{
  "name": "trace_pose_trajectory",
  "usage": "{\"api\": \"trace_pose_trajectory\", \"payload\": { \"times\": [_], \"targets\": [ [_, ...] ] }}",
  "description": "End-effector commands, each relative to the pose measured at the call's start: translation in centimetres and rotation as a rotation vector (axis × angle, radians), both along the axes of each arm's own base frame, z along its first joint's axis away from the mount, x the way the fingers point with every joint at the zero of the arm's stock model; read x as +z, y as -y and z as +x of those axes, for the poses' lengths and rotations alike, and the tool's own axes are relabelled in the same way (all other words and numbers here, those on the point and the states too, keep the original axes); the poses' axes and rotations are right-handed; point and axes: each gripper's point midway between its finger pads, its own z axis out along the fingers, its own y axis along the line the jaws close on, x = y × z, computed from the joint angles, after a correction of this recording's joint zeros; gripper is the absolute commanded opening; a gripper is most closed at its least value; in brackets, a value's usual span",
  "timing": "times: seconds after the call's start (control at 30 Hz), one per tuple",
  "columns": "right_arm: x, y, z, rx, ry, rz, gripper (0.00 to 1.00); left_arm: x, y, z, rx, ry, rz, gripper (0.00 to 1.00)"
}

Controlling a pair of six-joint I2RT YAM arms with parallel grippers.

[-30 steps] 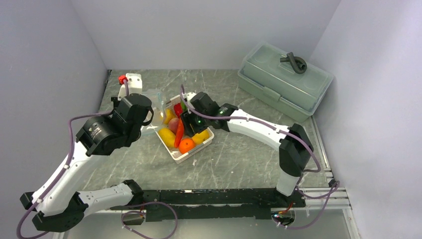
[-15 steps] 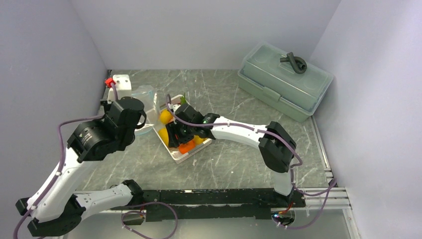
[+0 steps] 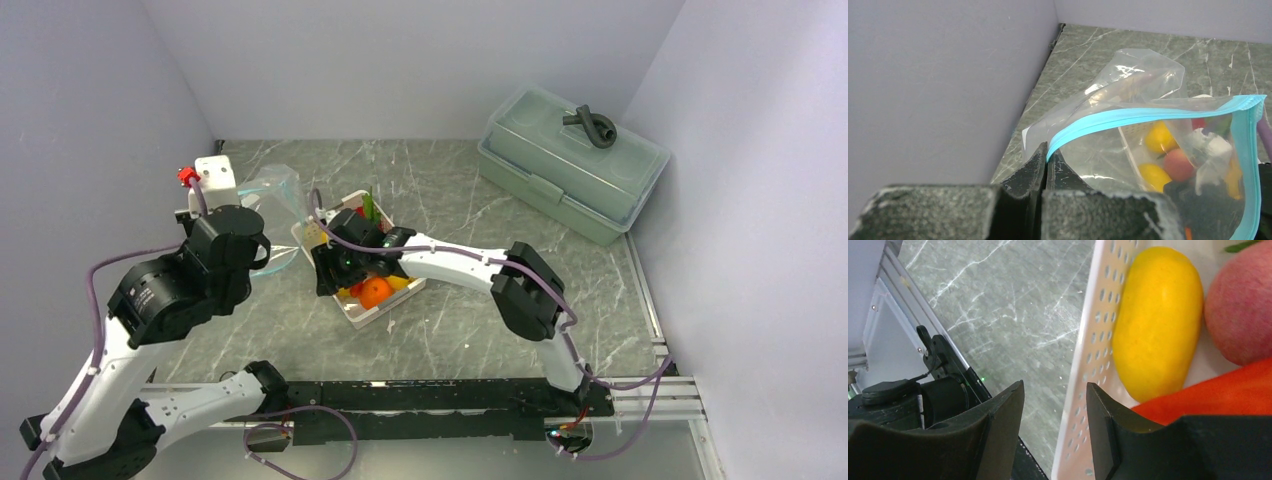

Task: Place the food in the zip-top bag and seal the zipper
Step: Move the bin to the center of the board.

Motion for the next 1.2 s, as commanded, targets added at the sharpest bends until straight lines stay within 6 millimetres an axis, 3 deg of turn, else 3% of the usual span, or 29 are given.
{"api": "trace_pose_trajectory", "payload": {
  "times": [0.0, 0.3, 0.53, 0.77, 1.17],
  "targets": [
    [1.1, -1.6, 0.2, -0.002, 0.026, 0.023, 0.52, 1.4, -1.1, -0.4, 0.055, 0.064, -0.037, 0.0],
    [-1.0, -1.4, 1.1, -0.054, 0.086, -0.081, 0.46, 1.4, -1.1, -0.6, 0.042, 0.063, -0.044, 0.0],
    [-1.9, -1.1, 1.5, -0.072, 0.122, -0.146, 0.33, 1.4, -1.1, -0.6, 0.044, 0.06, -0.038, 0.0],
    [-2.2, -0.1, 2.2, -0.115, 0.153, -0.192, 0.0, 1.6, -1.1, -0.5, 0.041, 0.063, -0.032, 0.0],
    [-1.5, 3.3, 3.2, -0.199, 0.187, -0.22, 0.0, 1.0, -0.6, -0.1, 0.037, 0.049, -0.025, 0.0]
  ]
}}
